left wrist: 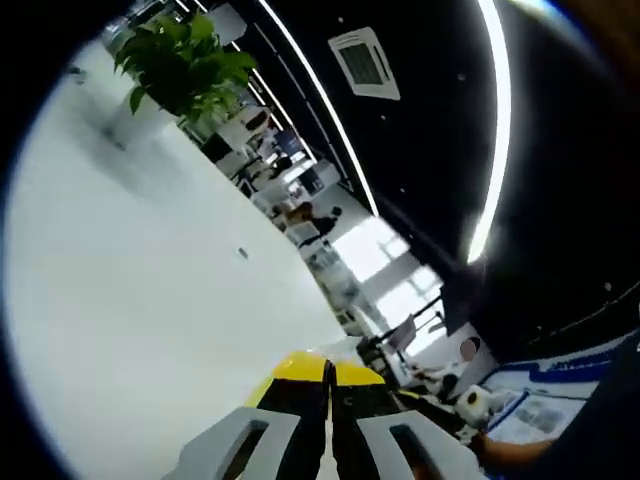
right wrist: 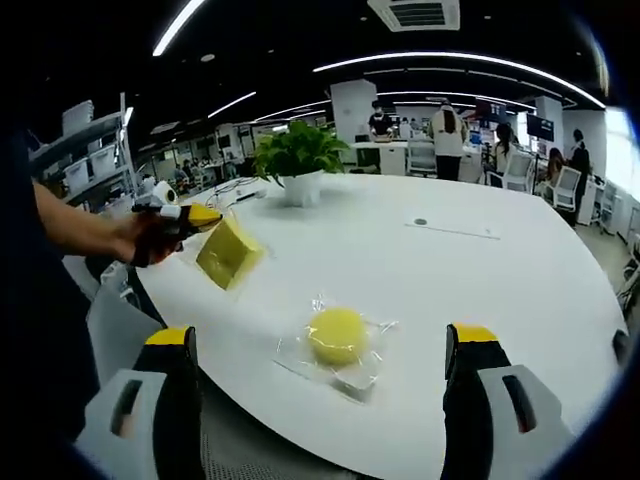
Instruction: Compare the silicone blocks by pressing each to a similar depth, holding the contact briefly, and releasing to observe deformation and rebound differences across the visible hardness samples.
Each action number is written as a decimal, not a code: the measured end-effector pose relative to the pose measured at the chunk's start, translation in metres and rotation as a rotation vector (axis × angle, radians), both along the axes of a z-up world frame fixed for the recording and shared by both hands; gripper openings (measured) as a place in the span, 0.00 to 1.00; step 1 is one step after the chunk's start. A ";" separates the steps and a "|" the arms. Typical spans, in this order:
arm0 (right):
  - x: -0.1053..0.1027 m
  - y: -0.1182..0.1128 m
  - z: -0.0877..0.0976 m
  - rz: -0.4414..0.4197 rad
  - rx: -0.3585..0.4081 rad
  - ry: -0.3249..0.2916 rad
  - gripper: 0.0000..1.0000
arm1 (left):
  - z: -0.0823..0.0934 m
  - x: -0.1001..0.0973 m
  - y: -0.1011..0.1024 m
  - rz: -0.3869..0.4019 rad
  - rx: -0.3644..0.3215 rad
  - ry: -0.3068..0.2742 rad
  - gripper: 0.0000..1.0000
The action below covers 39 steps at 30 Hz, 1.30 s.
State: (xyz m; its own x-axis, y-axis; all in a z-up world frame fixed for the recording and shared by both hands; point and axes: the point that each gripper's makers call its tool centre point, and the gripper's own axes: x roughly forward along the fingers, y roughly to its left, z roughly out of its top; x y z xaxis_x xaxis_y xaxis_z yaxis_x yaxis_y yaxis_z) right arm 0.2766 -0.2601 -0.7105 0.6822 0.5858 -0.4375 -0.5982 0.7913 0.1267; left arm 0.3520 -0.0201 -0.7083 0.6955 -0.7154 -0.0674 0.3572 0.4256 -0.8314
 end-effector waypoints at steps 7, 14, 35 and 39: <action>0.000 -0.002 -0.003 -0.002 0.003 0.009 0.96 | -0.032 0.009 0.017 0.070 0.071 0.073 0.00; 0.000 0.000 -0.003 -0.002 0.011 0.014 0.96 | -0.060 0.013 0.037 0.123 0.188 0.101 0.00; 0.000 -0.004 -0.007 -0.006 0.007 0.037 0.96 | -0.127 0.018 0.083 0.265 0.406 0.298 0.00; 0.002 -0.006 -0.008 -0.017 -0.013 0.035 0.96 | -0.134 0.015 0.084 0.246 0.466 0.294 0.00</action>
State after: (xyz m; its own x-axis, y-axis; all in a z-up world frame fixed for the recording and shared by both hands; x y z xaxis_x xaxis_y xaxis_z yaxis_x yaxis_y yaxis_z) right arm 0.2782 -0.2665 -0.7182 0.6760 0.5684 -0.4689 -0.5800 0.8030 0.1373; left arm 0.3670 0.0635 -0.8423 0.7414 -0.3848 -0.5497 -0.0144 0.8099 -0.5864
